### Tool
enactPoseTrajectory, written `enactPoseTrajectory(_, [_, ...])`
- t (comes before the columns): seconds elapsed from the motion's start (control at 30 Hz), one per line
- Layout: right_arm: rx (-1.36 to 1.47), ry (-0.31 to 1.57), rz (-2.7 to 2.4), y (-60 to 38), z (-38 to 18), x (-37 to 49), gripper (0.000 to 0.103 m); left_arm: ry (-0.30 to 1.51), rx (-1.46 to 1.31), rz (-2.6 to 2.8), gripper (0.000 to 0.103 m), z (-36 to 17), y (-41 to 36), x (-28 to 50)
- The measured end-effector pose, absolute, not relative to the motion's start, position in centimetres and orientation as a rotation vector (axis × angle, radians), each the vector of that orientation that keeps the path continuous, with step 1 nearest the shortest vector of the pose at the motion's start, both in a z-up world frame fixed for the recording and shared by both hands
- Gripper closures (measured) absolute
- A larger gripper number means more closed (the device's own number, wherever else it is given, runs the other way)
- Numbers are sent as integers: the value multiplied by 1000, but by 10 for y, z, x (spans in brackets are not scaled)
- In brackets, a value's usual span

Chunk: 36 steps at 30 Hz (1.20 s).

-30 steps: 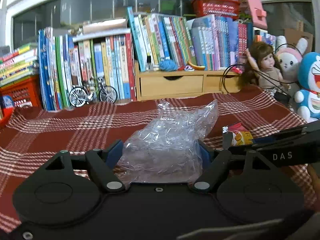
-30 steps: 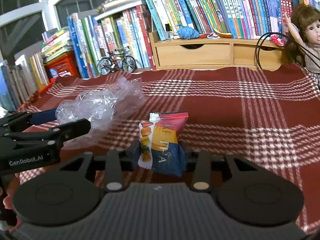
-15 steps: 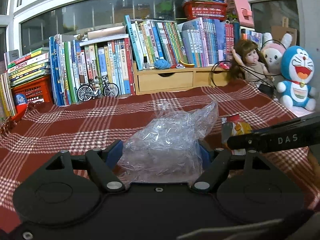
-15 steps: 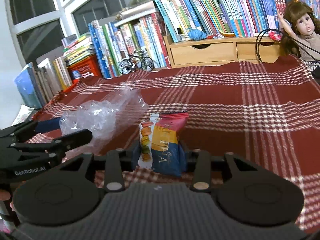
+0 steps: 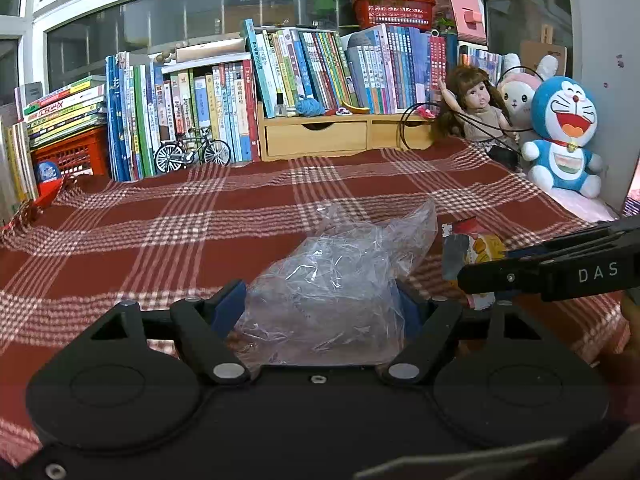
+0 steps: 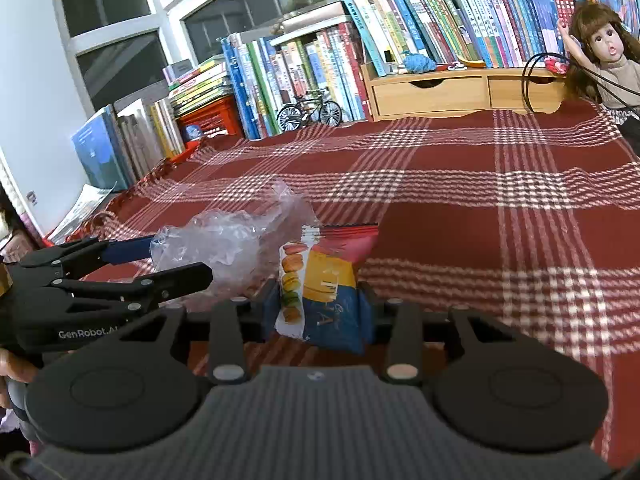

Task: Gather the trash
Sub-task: 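Lower the clear plastic bag and snack bag into the black trash bag and open both tools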

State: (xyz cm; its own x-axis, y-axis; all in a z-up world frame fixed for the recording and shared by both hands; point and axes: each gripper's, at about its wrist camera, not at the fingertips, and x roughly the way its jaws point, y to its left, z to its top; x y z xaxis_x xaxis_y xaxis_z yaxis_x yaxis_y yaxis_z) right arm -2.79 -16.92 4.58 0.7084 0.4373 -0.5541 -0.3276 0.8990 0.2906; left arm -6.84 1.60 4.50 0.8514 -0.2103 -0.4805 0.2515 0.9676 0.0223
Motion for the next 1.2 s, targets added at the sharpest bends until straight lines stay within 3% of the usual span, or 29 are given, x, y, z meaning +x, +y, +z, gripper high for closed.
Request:
enactPoseTrajectory(0.93, [134,749,571,-143,11,-155,56,623,-16,-252,28,21,35,-220])
enactPoseTrajectory(1.2, [179,875,558,-139,-28,-161,56,779,5,-220,29,-18,34,-231])
